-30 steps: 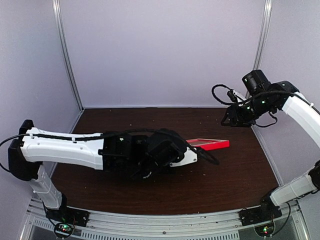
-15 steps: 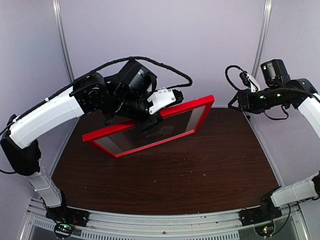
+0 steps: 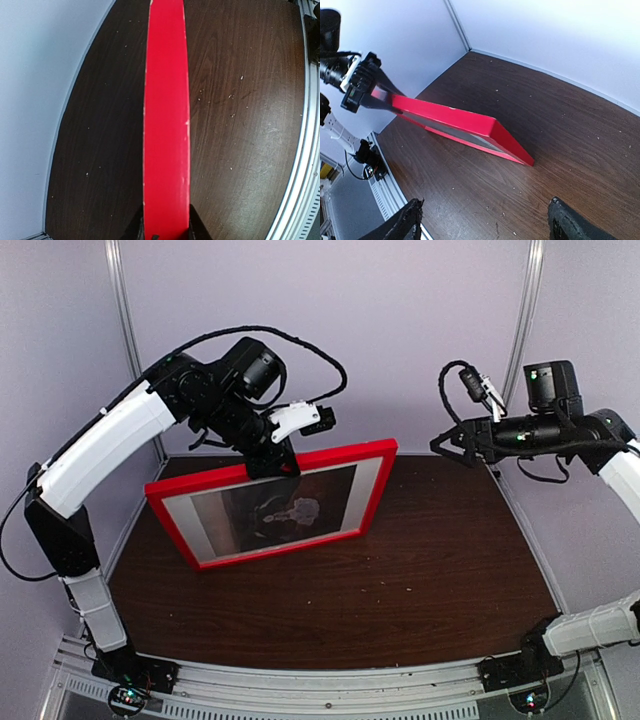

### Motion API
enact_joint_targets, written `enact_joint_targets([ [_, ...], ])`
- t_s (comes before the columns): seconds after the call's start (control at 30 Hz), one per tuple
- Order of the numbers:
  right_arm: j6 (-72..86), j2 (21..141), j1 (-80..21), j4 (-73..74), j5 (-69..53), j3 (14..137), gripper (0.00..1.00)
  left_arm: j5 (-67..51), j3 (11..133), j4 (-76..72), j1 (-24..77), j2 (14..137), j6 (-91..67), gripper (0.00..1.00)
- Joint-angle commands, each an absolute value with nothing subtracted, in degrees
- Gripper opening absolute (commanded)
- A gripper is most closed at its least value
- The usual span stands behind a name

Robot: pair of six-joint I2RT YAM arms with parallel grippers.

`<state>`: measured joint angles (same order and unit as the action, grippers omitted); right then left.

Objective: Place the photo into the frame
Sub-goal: Pass from the left arm to the right

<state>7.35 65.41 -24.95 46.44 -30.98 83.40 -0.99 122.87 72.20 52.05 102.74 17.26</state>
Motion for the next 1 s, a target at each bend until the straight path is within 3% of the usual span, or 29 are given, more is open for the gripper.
enact_joint_targets([
  [0.0,-1.1,67.3,-29.3,46.1,-32.2,86.8,0.86,-7.7,127.9,72.9,51.8,105.6,22.3,0.00],
  [0.57,-24.3,79.0,-41.1,58.1,-22.8,97.5,0.86,-16.6,130.7,74.7,51.5,107.4,29.4,0.00],
  [0.97,-27.0,84.8,-43.7,62.7,-17.6,100.4,0.67,-18.3,130.0,74.6,50.9,107.8,29.6,0.00],
])
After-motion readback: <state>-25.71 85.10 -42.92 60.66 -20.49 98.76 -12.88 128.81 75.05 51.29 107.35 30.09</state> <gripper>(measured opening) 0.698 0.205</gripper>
